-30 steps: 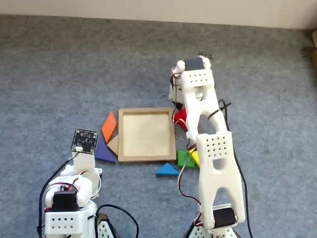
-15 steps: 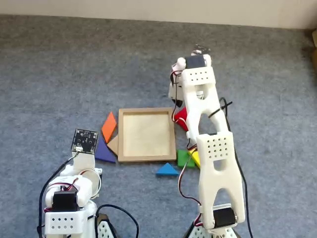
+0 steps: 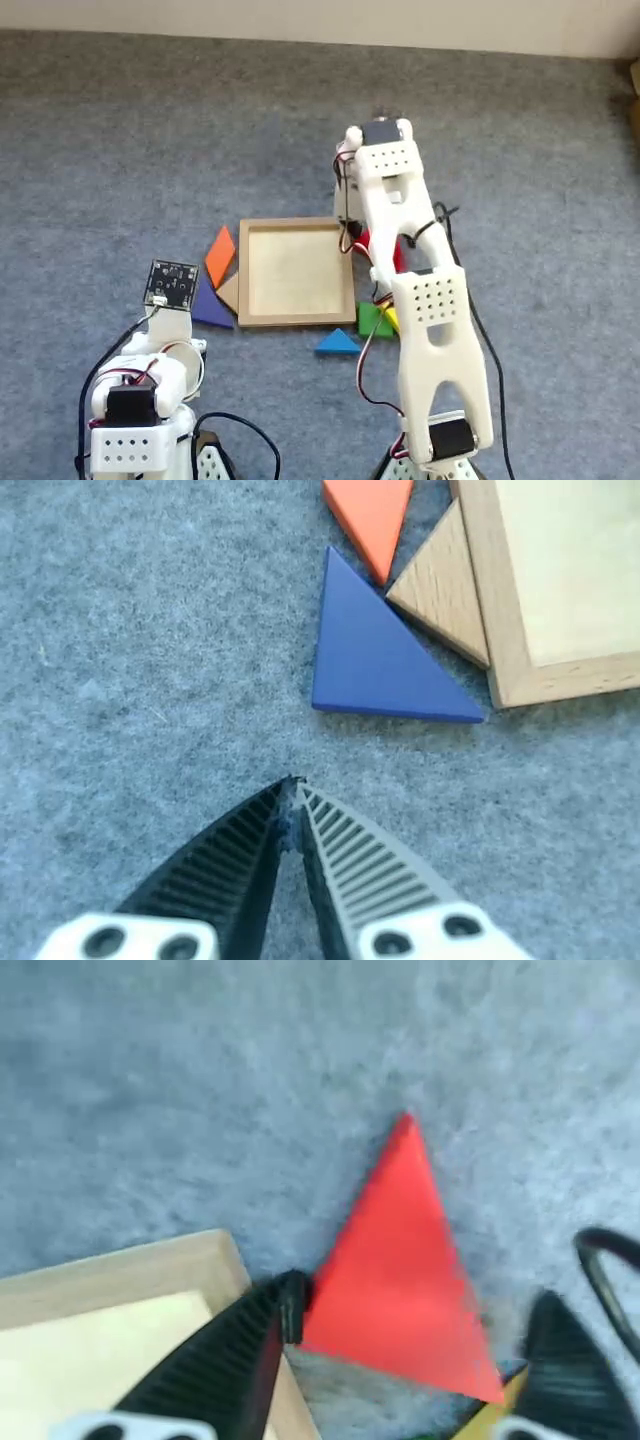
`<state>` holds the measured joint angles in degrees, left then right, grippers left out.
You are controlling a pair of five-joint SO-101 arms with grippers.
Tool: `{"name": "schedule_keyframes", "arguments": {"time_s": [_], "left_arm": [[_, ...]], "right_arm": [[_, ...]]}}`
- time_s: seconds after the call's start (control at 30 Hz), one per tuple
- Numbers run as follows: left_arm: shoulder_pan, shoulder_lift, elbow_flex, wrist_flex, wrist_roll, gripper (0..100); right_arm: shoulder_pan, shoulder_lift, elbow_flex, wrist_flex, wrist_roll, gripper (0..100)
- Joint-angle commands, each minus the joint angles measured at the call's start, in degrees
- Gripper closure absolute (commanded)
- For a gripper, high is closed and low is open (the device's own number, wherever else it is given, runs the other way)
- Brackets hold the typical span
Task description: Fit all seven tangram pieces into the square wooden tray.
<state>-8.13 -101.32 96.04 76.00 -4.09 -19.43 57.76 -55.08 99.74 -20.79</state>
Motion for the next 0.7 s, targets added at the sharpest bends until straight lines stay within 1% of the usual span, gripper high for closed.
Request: {"name": "schedule_keyframes", "arguments": {"time_s": [0.0,0.23,0.4,0.67], "left_arm": [[1.0,-2.9,1.1,0.4,0.3,100],[1.0,-2.9,1.1,0.4,0.3,100],[1.0,-2.9,1.1,0.4,0.3,100],[1.0,-2.9,1.1,0.4,0.3,100]], "right_arm": [[-0.7,-3.8,0.5,0.8,0.5,61.5],[-2.7,-3.9,2.7,1.1,0.8,61.5],[-5.1,-4.0,8.1,1.1,7.3,61.5],[-5.1,-4.4,9.7,1.1,14.8,61.5]]}}
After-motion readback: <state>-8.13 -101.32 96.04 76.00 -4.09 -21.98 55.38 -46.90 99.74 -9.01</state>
